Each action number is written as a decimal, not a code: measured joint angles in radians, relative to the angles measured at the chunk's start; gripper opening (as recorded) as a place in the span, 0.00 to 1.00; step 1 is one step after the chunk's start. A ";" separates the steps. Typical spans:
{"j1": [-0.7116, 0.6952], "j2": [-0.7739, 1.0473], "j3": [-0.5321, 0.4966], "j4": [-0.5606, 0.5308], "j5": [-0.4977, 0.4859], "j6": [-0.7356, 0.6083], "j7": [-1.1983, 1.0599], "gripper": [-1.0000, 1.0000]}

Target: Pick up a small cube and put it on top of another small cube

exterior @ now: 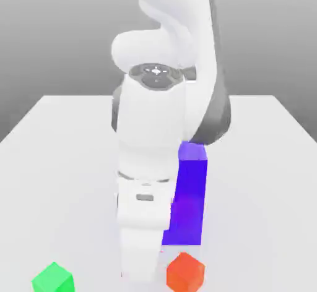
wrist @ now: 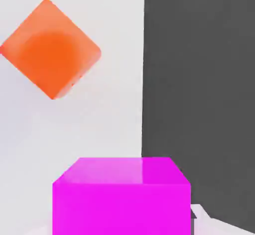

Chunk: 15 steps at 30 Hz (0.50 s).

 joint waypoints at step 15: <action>-0.222 0.136 0.053 0.057 0.185 0.033 -0.399 1.00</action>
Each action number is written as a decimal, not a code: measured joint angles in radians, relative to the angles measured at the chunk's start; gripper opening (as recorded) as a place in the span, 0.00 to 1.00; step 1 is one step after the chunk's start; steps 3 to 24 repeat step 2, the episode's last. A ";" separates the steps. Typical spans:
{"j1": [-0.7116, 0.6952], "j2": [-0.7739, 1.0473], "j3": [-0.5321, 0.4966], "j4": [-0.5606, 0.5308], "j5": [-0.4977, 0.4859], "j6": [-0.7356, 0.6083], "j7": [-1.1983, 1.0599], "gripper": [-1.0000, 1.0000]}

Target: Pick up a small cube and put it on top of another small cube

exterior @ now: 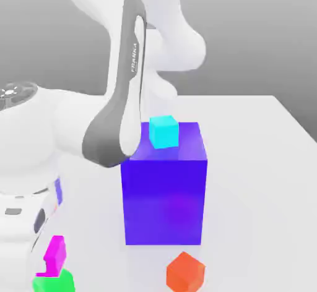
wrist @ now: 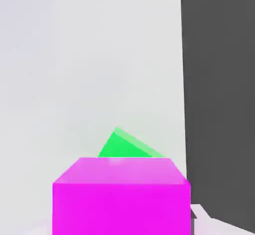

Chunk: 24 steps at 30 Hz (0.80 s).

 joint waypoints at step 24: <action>0.000 0.000 0.000 0.000 0.000 0.000 0.000 1.00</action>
